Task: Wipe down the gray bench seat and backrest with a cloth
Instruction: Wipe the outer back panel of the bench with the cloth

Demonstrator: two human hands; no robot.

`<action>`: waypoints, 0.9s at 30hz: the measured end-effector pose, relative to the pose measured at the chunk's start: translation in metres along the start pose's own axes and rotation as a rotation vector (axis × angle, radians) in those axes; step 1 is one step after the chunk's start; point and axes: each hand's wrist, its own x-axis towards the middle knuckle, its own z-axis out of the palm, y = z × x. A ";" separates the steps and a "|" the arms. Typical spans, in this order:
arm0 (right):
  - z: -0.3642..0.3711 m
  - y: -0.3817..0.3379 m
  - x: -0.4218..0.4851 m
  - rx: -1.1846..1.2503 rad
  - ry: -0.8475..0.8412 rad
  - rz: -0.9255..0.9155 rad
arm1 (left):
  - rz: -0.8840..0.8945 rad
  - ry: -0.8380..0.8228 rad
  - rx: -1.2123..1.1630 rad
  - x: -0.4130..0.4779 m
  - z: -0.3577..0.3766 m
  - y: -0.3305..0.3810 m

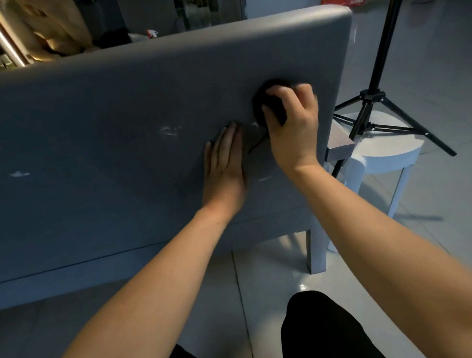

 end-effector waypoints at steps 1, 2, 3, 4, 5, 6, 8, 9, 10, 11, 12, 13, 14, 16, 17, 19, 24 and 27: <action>0.005 0.001 0.000 -0.006 -0.004 0.009 | -0.007 0.017 -0.015 0.000 0.000 0.001; 0.009 0.004 -0.005 -0.004 -0.019 0.027 | -0.020 0.019 -0.027 0.000 0.001 0.004; 0.014 0.008 -0.014 0.000 -0.054 0.052 | -0.040 0.018 -0.033 0.000 0.001 0.008; 0.017 0.015 -0.026 -0.001 -0.115 0.084 | -0.063 0.019 -0.033 0.000 0.003 0.012; 0.020 0.021 -0.041 -0.008 -0.195 0.131 | -0.084 0.022 -0.035 0.000 0.005 0.016; 0.022 0.027 -0.055 -0.016 -0.283 0.187 | -0.101 0.020 -0.040 0.000 0.006 0.019; 0.022 0.033 -0.077 -0.023 -0.408 0.262 | -0.122 0.002 -0.036 -0.003 0.008 0.023; 0.020 0.035 -0.082 -0.017 -0.423 0.270 | -0.125 -0.009 -0.029 -0.003 0.007 0.025; 0.018 0.035 -0.085 0.001 -0.413 0.263 | -0.125 -0.020 -0.023 -0.004 0.007 0.024; 0.014 0.033 -0.083 0.028 -0.377 0.248 | -0.126 -0.033 -0.019 -0.003 0.006 0.024; 0.010 0.030 -0.077 0.053 -0.317 0.224 | -0.127 -0.042 -0.019 -0.003 0.005 0.023; 0.005 0.026 -0.065 0.072 -0.238 0.192 | -0.127 -0.041 -0.018 -0.003 0.005 0.022; 0.001 0.021 -0.050 0.084 -0.151 0.148 | -0.125 -0.029 -0.017 -0.004 0.005 0.022; -0.003 0.014 -0.016 0.086 -0.011 0.040 | -0.119 0.027 -0.014 -0.006 0.005 0.025; -0.003 0.011 -0.003 0.081 0.026 0.002 | -0.124 0.065 -0.015 -0.006 0.005 0.027; 0.003 0.009 0.003 0.077 0.013 -0.014 | -0.137 0.120 -0.032 -0.006 0.006 0.027; 0.023 0.031 -0.059 0.088 -0.281 0.139 | -0.154 0.139 -0.041 -0.005 0.016 0.023; 0.027 0.032 -0.076 0.080 -0.368 0.217 | -0.194 0.089 -0.034 -0.012 0.023 0.023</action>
